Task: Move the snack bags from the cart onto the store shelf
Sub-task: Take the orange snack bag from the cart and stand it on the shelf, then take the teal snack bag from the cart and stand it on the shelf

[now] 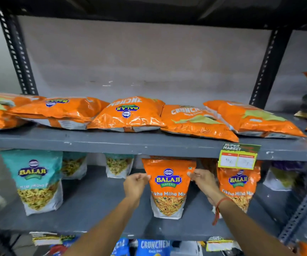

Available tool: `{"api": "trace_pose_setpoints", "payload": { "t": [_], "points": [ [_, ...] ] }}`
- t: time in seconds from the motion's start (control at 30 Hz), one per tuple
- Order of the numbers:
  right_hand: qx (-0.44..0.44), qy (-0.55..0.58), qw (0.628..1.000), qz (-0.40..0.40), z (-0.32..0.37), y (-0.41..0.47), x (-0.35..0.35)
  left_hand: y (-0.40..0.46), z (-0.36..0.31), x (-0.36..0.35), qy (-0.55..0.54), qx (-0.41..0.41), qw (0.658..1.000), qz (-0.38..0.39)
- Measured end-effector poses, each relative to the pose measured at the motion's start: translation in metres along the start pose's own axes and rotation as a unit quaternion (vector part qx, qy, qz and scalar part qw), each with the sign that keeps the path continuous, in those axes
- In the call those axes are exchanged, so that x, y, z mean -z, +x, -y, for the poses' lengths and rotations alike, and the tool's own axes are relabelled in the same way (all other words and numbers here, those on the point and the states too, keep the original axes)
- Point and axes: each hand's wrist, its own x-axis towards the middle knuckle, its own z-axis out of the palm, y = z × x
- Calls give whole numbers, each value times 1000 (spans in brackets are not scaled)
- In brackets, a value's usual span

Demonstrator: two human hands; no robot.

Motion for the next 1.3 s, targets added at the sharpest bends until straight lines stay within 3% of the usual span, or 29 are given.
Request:
{"api": "trace_pose_setpoints", "payload": {
  "t": [0.23, 0.33, 0.43, 0.53, 0.7, 0.93, 1.17, 1.3],
  "points": [
    [-16, 49, 999, 0, -19, 18, -13, 18, 13, -7, 20, 24, 999, -11],
    [-35, 100, 991, -83, -10, 16, -24, 16, 6, 4, -16, 35, 999, -16],
    [-39, 124, 963, -236, 13, 3, -34, 7, -13, 28, -84, -2, 996, -40],
    [0, 166, 951, -262, 47, -20, -53, -15, -36, 74, -111, -44, 990, -71],
    [105, 240, 954, -145, 123, -79, -122, -67, -63, 178, -143, -82, 976, -142],
    [148, 246, 945, 158, 179, -199, -259, -159, -31, 359, -175, -75, 927, -325],
    [85, 63, 891, 441, 128, -290, -390, -244, 100, 483, -102, 53, 869, -481],
    [33, -49, 858, 511, 64, -299, -446, -291, 201, 495, 3, 215, 854, -474]
  ]
}}
